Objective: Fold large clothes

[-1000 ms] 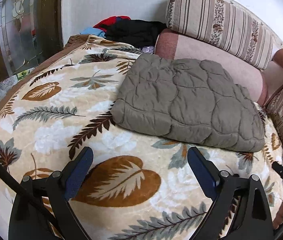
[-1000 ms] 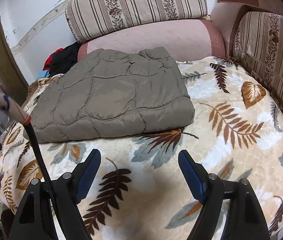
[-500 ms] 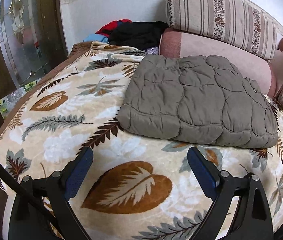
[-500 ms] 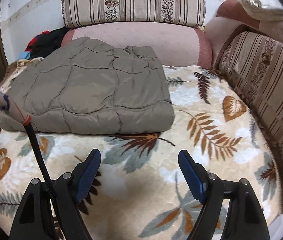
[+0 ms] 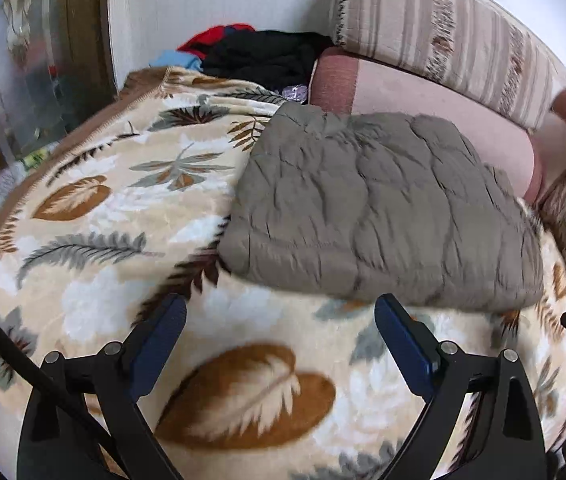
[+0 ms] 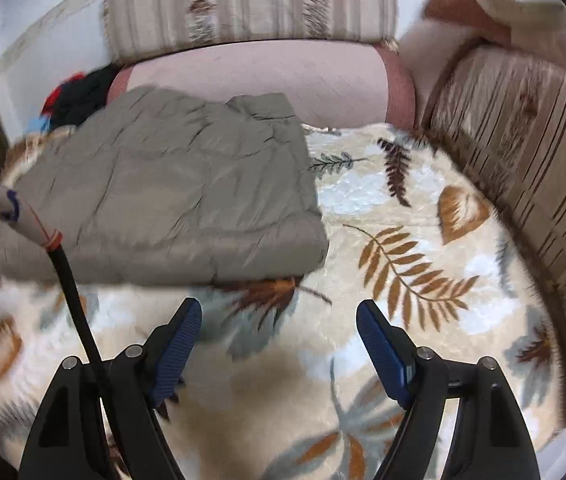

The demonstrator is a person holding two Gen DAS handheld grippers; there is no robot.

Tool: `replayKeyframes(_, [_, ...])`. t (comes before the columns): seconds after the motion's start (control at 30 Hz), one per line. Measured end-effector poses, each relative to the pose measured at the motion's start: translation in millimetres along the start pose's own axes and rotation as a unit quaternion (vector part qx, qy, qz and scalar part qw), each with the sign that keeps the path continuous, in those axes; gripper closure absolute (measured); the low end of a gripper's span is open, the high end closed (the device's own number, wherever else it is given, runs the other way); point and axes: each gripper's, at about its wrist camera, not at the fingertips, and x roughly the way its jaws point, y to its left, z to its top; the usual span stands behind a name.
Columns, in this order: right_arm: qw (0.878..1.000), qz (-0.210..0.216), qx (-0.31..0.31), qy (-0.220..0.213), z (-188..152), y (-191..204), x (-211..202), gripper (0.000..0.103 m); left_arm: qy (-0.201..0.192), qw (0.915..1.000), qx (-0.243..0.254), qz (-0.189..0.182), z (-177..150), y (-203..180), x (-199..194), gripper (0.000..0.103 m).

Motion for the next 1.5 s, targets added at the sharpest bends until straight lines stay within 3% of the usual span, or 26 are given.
replayKeyframes(0.13, [0.996,0.060,0.065,0.029,47.6,-37.8,49.5,0.019,0.031,0.9960,-0.053,-0.065,46.0,30.4,53.7,0.008])
replayKeyframes(0.27, [0.977,0.147,0.126,0.087,73.5,-63.9,111.8,0.018,0.064,0.9829,-0.112,-0.131,73.8,55.4,115.2,0.008])
replayKeyframes(0.37, [0.962,0.199,0.146,0.120,82.3,-69.1,151.0,0.017,0.089,0.9674,-0.134,-0.196,86.6,64.2,159.6,0.008])
replayKeyframes(0.47, [0.948,0.247,0.152,0.134,89.5,-64.2,179.4,0.015,0.132,0.9458,-0.129,-0.267,92.9,57.5,203.8,0.008])
replayKeyframes(0.53, [0.936,0.285,0.150,0.146,93.2,-53.0,197.8,0.014,0.142,0.9403,-0.119,-0.286,94.9,48.1,216.4,0.005])
replayKeyframes(0.63, [0.925,0.307,0.162,0.152,93.7,-39.4,215.0,0.012,0.146,0.9413,-0.108,-0.285,96.9,33.1,223.8,0.000])
replayKeyframes(0.67, [0.922,0.313,0.171,0.150,94.7,-40.0,217.2,0.014,0.148,0.9428,-0.102,-0.281,96.7,27.3,222.4,0.000])
replayKeyframes(0.73, [0.912,0.329,0.198,0.145,92.8,-41.4,215.7,0.032,0.152,0.9443,-0.094,-0.276,96.4,21.7,216.3,0.009])
replayKeyframes(0.77, [0.909,0.337,0.202,0.143,92.9,-42.8,210.2,0.038,0.154,0.9446,-0.090,-0.276,96.9,18.5,208.4,0.019])
replayKeyframes(0.8, [0.906,0.343,0.203,0.141,93.0,-43.9,203.6,0.051,0.153,0.9445,-0.088,-0.277,98.6,18.7,201.6,0.027])
replayKeyframes(0.9, [0.902,0.360,0.198,0.129,94.1,-52.0,174.3,0.062,0.145,0.9439,-0.084,-0.285,100.4,18.6,172.4,0.040])
replayKeyframes(1.03, [0.901,0.370,0.192,0.121,85.4,-63.1,149.6,0.063,0.143,0.9425,-0.090,-0.288,90.2,27.2,145.8,0.046])
replayKeyframes(1.1, [0.909,0.354,0.179,0.126,75.6,-63.6,153.6,0.062,0.154,0.9514,-0.085,-0.253,84.3,29.3,157.7,0.041])
replayKeyframes(1.13, [0.915,0.337,0.178,0.132,72.3,-61.3,160.5,0.056,0.162,0.9579,-0.080,-0.224,81.9,26.7,170.5,0.037])
replayKeyframes(1.17, [0.922,0.317,0.180,0.134,71.2,-58.0,168.1,0.050,0.165,0.9613,-0.082,-0.205,81.0,25.7,179.9,0.026])
replayKeyframes(1.23, [0.929,0.287,0.197,0.124,70.6,-57.9,169.9,0.030,0.156,0.9650,-0.090,-0.191,81.1,23.8,183.2,0.023])
replayKeyframes(1.3, [0.936,0.261,0.211,0.108,71.9,-60.1,155.2,0.030,0.132,0.9717,-0.071,-0.183,84.5,19.0,160.8,0.024])
replayKeyframes(1.4, [0.960,0.207,0.186,0.044,77.0,-69.5,108.7,0.028,0.094,0.9796,-0.011,-0.178,83.5,18.3,115.3,0.023])
replayKeyframes(1.5, [0.975,0.156,0.155,-0.018,84.6,-73.0,64.5,0.025,0.048,0.9871,0.009,-0.153,84.3,28.2,75.4,0.023])
